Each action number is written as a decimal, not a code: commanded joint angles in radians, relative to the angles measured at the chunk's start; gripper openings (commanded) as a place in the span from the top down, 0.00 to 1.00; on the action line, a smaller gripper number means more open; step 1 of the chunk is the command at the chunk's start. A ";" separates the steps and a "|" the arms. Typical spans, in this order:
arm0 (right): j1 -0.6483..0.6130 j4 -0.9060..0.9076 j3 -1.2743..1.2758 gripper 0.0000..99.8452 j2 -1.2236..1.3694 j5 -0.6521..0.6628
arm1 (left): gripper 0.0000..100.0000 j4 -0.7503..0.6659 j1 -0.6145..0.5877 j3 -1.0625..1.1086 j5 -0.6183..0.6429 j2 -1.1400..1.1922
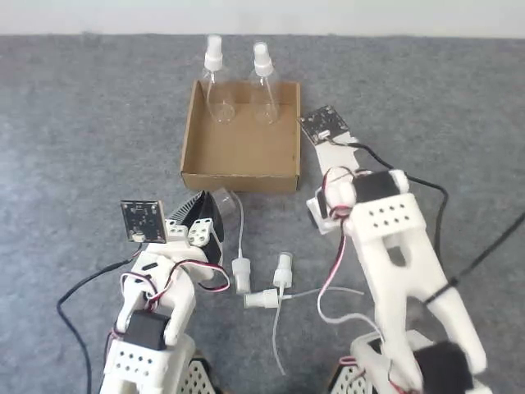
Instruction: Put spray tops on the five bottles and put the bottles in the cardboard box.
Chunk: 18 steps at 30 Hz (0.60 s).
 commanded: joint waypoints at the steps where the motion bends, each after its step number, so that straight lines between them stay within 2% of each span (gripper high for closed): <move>1: -0.051 -0.018 -0.011 0.99 -0.131 -0.095 | 0.99 -0.034 0.006 -0.013 -0.006 -0.014; 7: -0.042 -0.053 -0.008 0.99 -0.173 -0.247 | 0.99 -0.028 -0.002 -0.041 -0.005 -0.014; 14: -0.031 -0.051 -0.008 0.99 -0.183 -0.273 | 0.99 -0.026 0.008 -0.053 0.034 -0.014; 16: -0.013 -0.051 -0.003 0.99 -0.183 -0.273 | 0.99 0.020 -0.002 -0.088 0.054 -0.014; 18: 0.028 -0.053 0.005 0.99 -0.183 -0.273 | 0.99 0.126 -0.002 -0.156 0.064 -0.012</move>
